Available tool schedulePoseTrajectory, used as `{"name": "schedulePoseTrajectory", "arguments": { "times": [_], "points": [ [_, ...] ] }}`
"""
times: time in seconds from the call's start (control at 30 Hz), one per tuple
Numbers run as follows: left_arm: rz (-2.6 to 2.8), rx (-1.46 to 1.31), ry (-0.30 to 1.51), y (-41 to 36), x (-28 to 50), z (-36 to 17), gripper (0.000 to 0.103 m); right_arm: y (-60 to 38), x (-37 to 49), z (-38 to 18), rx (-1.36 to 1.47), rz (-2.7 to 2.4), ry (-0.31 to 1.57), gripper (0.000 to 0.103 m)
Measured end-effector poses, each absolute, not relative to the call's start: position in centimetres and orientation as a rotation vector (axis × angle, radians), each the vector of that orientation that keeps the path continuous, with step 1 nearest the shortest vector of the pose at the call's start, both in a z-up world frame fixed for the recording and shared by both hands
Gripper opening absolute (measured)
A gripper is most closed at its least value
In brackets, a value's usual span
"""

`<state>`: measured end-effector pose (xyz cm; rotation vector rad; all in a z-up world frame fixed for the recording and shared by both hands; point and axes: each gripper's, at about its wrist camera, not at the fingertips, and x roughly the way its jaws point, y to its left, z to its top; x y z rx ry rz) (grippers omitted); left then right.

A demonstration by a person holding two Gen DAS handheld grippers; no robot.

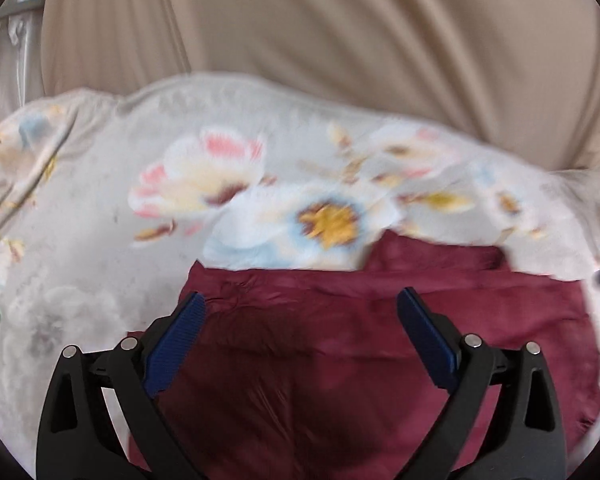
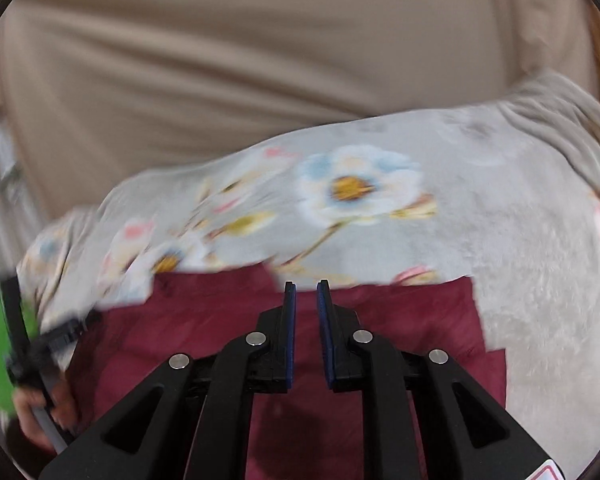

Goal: Fold large clothes
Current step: 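Grasp the jacket body with both tools and lift it to roll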

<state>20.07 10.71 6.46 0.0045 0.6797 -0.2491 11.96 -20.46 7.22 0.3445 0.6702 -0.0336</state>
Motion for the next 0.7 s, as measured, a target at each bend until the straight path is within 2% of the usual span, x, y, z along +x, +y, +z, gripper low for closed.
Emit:
{"name": "schedulePoseTrajectory", "arguments": {
  "times": [0.1,0.27,0.47,0.7],
  "points": [
    [-0.286,0.055,0.688,9.9,17.2,7.5,0.096,-16.1,11.9,6.7,0.277,0.067,0.733,0.015],
    [-0.291,0.064,0.802,9.9,14.6,4.6,0.096,-9.4,12.5,4.6,0.139,0.142,0.796,0.015],
    [-0.215,0.043,0.886,11.8,14.0,0.4,0.097,-7.7,14.8,4.1,0.147,0.132,0.817,0.015],
    [-0.201,0.068,0.857,11.6,13.3,-0.3,0.097,-6.9,16.8,-0.5,0.114,0.117,0.881,0.013]
  ]
}}
